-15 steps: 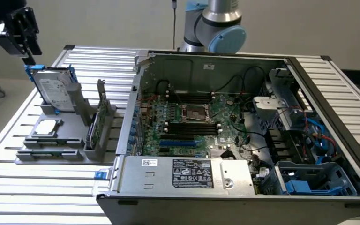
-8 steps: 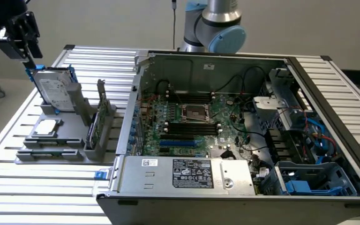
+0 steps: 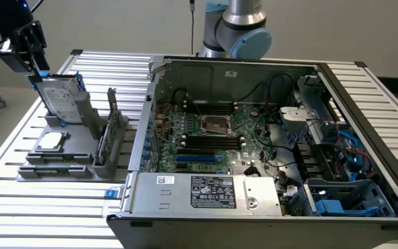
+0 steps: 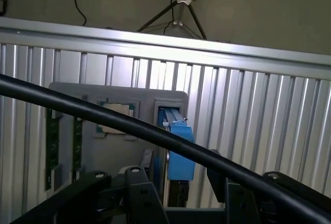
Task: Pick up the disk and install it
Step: 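Pick up the disk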
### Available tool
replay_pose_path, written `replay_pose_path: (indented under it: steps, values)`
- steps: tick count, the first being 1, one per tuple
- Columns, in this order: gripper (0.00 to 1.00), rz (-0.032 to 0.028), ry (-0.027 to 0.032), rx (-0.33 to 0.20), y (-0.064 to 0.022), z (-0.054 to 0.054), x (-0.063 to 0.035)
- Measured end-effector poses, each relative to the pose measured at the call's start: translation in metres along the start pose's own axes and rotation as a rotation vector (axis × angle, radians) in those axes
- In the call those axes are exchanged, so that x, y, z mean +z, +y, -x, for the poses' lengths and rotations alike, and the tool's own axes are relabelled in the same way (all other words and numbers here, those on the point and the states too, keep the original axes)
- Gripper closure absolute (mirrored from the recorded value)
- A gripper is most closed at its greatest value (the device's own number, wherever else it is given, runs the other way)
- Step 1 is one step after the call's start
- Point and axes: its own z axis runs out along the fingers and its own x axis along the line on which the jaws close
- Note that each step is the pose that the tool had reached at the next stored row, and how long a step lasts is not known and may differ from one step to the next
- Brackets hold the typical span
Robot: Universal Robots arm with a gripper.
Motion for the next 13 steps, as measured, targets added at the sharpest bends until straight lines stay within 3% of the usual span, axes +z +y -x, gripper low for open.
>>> replay_pose_path:
  steps: [13]
  values:
    - [0.46,-0.0004,-0.0002,0.023,-0.0002,0.0,0.0236]
